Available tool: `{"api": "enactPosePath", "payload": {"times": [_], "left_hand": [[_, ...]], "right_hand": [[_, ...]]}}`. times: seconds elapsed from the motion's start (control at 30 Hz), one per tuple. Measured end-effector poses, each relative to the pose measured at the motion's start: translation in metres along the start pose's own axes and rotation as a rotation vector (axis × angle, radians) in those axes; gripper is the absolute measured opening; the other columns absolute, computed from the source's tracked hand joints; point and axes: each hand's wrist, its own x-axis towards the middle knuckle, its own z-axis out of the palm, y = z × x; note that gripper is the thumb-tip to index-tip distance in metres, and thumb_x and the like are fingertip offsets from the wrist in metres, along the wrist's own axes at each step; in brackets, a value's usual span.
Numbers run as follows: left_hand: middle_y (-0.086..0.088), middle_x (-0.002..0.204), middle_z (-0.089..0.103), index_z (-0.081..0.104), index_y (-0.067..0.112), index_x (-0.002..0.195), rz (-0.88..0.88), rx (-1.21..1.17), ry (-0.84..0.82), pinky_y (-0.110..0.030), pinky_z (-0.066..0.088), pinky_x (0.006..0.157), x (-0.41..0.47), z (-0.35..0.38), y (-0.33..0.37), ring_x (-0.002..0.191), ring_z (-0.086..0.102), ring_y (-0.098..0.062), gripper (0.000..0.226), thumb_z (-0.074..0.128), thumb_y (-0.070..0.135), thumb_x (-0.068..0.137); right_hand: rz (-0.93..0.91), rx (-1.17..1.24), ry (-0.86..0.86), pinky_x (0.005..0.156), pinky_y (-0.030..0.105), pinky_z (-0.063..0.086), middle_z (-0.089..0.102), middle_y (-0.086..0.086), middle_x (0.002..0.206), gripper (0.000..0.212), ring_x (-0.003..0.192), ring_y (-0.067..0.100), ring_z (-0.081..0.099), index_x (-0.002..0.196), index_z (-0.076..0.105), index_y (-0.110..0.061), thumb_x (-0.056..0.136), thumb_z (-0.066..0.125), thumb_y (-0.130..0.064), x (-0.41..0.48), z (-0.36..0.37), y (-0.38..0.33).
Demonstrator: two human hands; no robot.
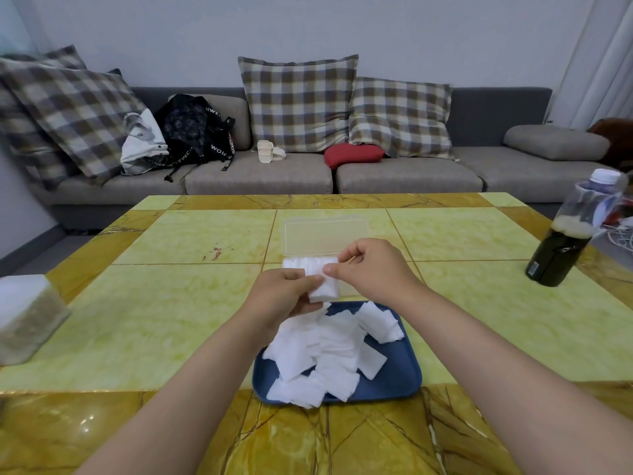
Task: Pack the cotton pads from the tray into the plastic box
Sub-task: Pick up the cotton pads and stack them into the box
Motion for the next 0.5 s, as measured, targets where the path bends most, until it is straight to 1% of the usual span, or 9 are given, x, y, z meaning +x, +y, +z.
{"api": "enactPosePath", "payload": {"times": [0.07,0.13,0.2,0.23,0.27,0.3,0.4,0.47,0.5], "left_hand": [[-0.016,0.088,0.061,0.068,-0.013,0.095,0.020,0.004,0.118,-0.022,0.060,0.063,0.003,-0.007,0.000,0.083,0.075,-0.033,0.022,0.073,0.008,0.089],[-0.016,0.084,0.062,0.068,-0.006,0.088,0.038,0.021,0.192,-0.025,0.062,0.063,0.005,-0.011,0.000,0.076,0.073,-0.029,0.015,0.071,0.008,0.090],[-0.014,0.078,0.065,0.063,0.000,0.077,0.042,0.042,0.232,-0.038,0.063,0.079,0.006,-0.014,0.000,0.072,0.072,-0.028,0.018,0.070,0.010,0.090],[-0.013,0.077,0.066,0.063,0.002,0.076,0.039,0.043,0.240,-0.041,0.062,0.084,0.006,-0.014,0.000,0.071,0.072,-0.028,0.018,0.070,0.010,0.090],[-0.014,0.078,0.065,0.064,0.001,0.078,0.036,0.038,0.239,-0.040,0.062,0.082,0.007,-0.014,0.000,0.071,0.072,-0.028,0.017,0.070,0.010,0.091],[-0.015,0.081,0.063,0.065,-0.001,0.083,0.036,0.025,0.227,-0.035,0.064,0.076,0.007,-0.014,0.000,0.072,0.072,-0.027,0.014,0.071,0.009,0.090],[-0.017,0.089,0.060,0.067,-0.014,0.099,0.042,0.020,0.197,-0.019,0.058,0.057,0.007,-0.013,-0.002,0.077,0.071,-0.028,0.024,0.070,0.008,0.090],[-0.017,0.090,0.062,0.066,-0.017,0.103,0.038,0.041,0.196,-0.015,0.054,0.054,0.006,-0.013,-0.003,0.078,0.072,-0.029,0.028,0.070,0.008,0.090],[-0.017,0.089,0.063,0.066,-0.017,0.103,0.037,0.044,0.196,-0.015,0.054,0.054,0.006,-0.012,-0.003,0.079,0.072,-0.029,0.029,0.070,0.008,0.090]], "right_hand": [[-0.019,-0.039,-0.016,0.053,0.024,0.042,0.063,-0.008,0.080,0.025,0.069,0.009,0.058,0.090,0.069,-0.019,0.082,0.079,-0.041,-0.001,0.003,0.004],[-0.038,-0.186,-0.122,0.060,0.035,0.055,0.070,-0.004,0.078,0.018,0.071,0.014,0.064,0.082,0.073,-0.016,0.084,0.076,-0.034,0.000,0.006,0.011],[0.012,-0.350,-0.310,0.076,0.041,0.058,0.075,0.001,0.084,0.022,0.080,0.019,0.070,0.084,0.077,-0.016,0.079,0.078,-0.037,-0.001,0.011,0.018],[0.047,-0.418,-0.406,0.080,0.041,0.058,0.076,0.004,0.091,0.031,0.084,0.021,0.071,0.092,0.078,-0.015,0.076,0.079,-0.042,-0.003,0.013,0.019],[0.074,-0.468,-0.483,0.082,0.040,0.058,0.076,0.007,0.097,0.042,0.084,0.021,0.070,0.100,0.077,-0.013,0.074,0.080,-0.046,-0.004,0.015,0.021],[0.089,-0.501,-0.542,0.081,0.039,0.058,0.075,0.008,0.101,0.048,0.082,0.019,0.069,0.106,0.075,-0.013,0.073,0.081,-0.047,-0.005,0.017,0.022],[0.083,-0.509,-0.622,0.081,0.033,0.057,0.073,0.002,0.109,0.042,0.091,0.018,0.068,0.113,0.074,-0.020,0.077,0.082,-0.040,-0.007,0.018,0.020],[0.065,-0.482,-0.611,0.079,0.027,0.055,0.069,-0.005,0.107,0.040,0.095,0.015,0.066,0.115,0.071,-0.023,0.079,0.083,-0.034,-0.007,0.014,0.016],[0.052,-0.461,-0.588,0.074,0.024,0.052,0.067,-0.009,0.099,0.034,0.089,0.012,0.064,0.111,0.072,-0.024,0.079,0.083,-0.031,-0.007,0.012,0.016]]}}
